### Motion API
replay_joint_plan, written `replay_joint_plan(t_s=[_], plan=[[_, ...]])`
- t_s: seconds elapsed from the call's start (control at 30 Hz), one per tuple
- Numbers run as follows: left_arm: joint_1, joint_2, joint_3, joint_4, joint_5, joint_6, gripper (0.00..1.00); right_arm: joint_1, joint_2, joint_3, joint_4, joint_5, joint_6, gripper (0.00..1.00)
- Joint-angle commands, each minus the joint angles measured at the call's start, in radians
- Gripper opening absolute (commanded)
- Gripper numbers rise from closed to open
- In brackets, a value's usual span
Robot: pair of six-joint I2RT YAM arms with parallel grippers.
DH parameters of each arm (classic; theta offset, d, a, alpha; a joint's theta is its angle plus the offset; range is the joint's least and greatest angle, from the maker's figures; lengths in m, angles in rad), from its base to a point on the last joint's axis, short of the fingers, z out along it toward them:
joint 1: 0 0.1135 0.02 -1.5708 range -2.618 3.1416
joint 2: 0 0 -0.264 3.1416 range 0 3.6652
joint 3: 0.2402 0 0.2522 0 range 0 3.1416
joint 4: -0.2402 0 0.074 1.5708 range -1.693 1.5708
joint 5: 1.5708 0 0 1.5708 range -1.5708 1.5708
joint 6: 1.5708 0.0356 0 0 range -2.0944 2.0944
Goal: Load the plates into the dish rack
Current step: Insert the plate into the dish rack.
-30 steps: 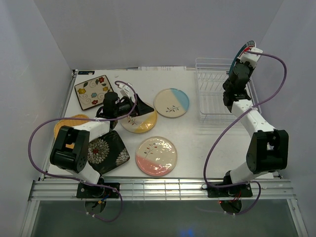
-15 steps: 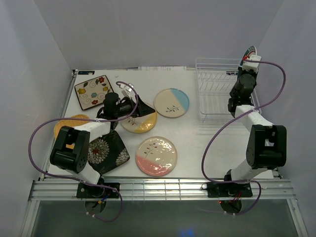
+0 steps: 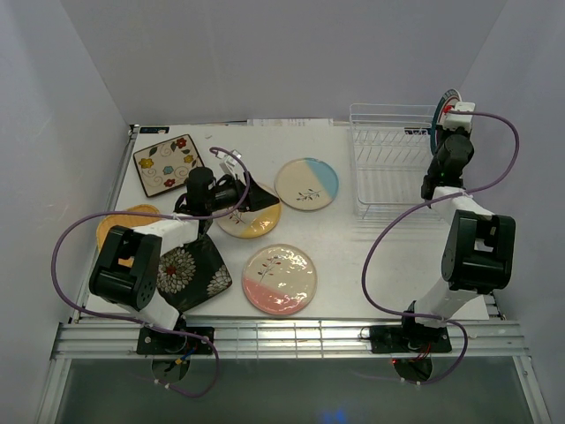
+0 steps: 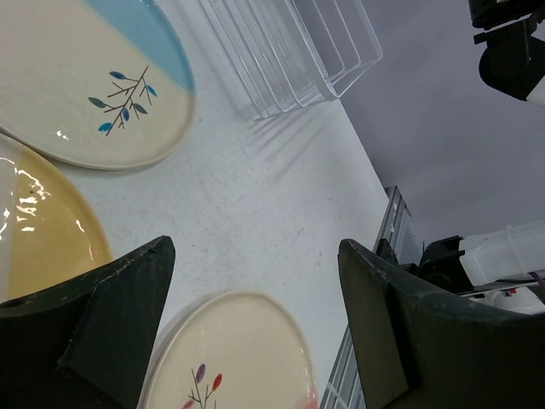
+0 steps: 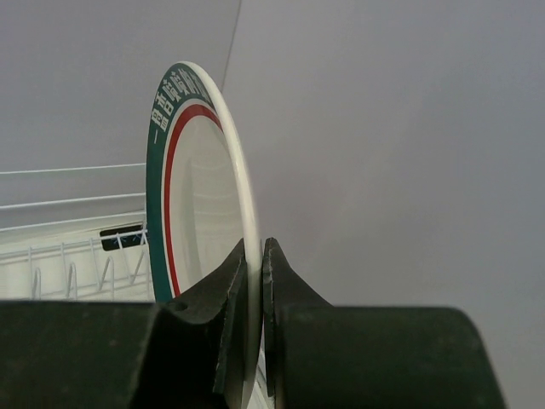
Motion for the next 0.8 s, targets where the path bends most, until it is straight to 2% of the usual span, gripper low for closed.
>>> replay_joint_plan(t_s=[0.0,0.43,0.57,0.6,0.77], plan=[[-0.009,-0.039,-0.019,0.038,0.021,0.027,0.88,0.002,-0.012,0.051,0.131,-0.055,-0.007,0.08],[-0.026,-0.053,-0.030,0.046,0.022,0.045,0.88,0.004,0.023,-0.059,0.410,0.013,-0.136,0.08],[-0.029,-0.056,-0.034,0.052,0.022,0.048,0.87,0.007,0.060,-0.179,0.679,-0.041,-0.182,0.08],[-0.029,-0.056,-0.036,0.053,0.022,0.048,0.88,0.010,0.076,-0.193,0.794,-0.032,-0.196,0.08],[-0.034,-0.051,-0.036,0.058,0.024,0.048,0.88,0.013,0.117,-0.202,0.839,-0.003,-0.213,0.08]])
